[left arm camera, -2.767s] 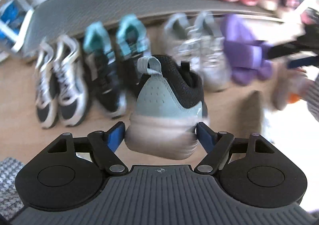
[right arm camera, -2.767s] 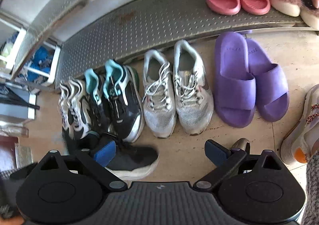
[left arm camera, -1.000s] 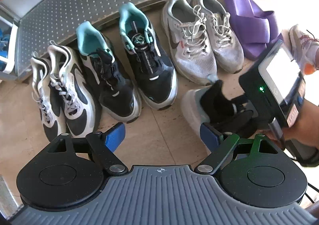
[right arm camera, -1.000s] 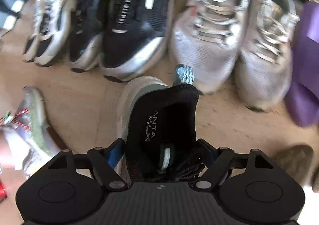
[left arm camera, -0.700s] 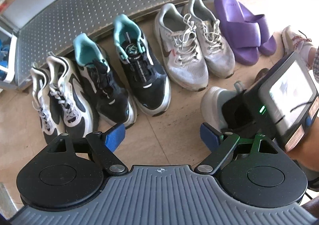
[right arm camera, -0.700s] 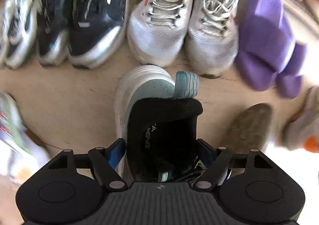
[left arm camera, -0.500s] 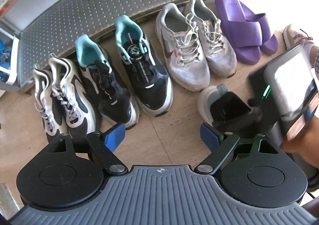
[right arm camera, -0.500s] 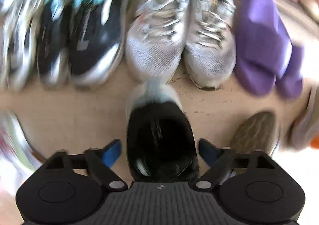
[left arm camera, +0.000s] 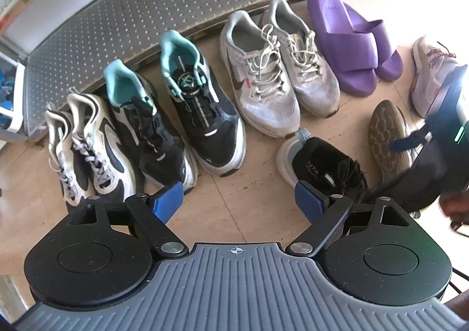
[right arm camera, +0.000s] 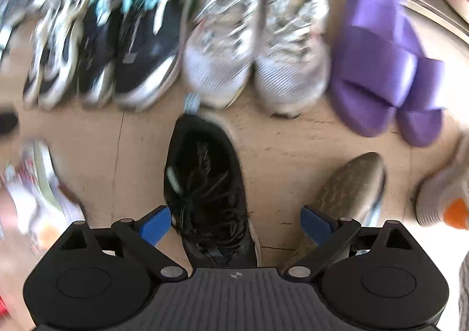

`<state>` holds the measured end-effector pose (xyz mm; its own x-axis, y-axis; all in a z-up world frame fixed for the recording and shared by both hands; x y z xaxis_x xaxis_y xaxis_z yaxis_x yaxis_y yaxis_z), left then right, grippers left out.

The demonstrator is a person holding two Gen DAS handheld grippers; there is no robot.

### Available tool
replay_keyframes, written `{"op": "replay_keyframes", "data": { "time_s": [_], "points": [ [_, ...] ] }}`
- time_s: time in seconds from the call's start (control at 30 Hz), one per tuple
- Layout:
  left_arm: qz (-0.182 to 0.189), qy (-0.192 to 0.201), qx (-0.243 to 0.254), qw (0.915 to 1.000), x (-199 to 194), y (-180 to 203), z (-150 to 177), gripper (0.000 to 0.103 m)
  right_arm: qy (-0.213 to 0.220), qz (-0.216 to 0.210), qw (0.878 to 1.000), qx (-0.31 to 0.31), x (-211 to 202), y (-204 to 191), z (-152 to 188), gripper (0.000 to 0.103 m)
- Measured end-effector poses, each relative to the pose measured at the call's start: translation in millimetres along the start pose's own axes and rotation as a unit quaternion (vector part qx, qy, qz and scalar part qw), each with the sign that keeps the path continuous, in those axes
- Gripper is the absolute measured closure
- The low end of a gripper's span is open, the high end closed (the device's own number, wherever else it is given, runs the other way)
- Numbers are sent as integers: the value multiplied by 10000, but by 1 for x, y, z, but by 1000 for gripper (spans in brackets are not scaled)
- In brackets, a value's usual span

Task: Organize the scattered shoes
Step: 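Grasp the black sneaker by its heel with the right gripper and lift, then lower the black sneaker in front of the grey sneakers and open the right gripper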

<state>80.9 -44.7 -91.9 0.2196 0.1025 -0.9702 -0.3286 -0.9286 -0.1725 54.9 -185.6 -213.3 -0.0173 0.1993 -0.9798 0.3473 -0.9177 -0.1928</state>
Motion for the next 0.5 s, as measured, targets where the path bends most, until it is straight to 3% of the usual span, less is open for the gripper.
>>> {"op": "replay_keyframes", "data": {
  "time_s": [0.17,0.23,0.33,0.43,0.5],
  "points": [
    [-46,-132,-21,9999,8,-2,2,16,-439,424,9971,-457,48,-20,5,10],
    [-22,-149,-21,9999,10,-3,1,16,-692,395,9968,29,63,-15,6,25],
    [35,-147,14,9999,10,-1,0,16,-736,34,9909,1126,66,-5,2,26],
    [67,-136,48,9999,10,1,0,16,-787,-389,9817,1693,68,-3,0,28],
    [84,-113,55,9999,9,3,1,16,-757,-413,9821,1677,71,-7,-2,28]
  ]
}}
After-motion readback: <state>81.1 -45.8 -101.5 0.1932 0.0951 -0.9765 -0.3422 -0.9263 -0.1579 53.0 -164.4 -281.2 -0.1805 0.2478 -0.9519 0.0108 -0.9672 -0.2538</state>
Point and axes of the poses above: each gripper's, at about its wrist camera, not at the fingertips, and x roughly the way its jaws point, y to its right, z to its underside, the point moved 3 cm from there along x, roughly the way its jaws point, and after that the axes turned 6 degrees about -z, right-handed, at the moved point
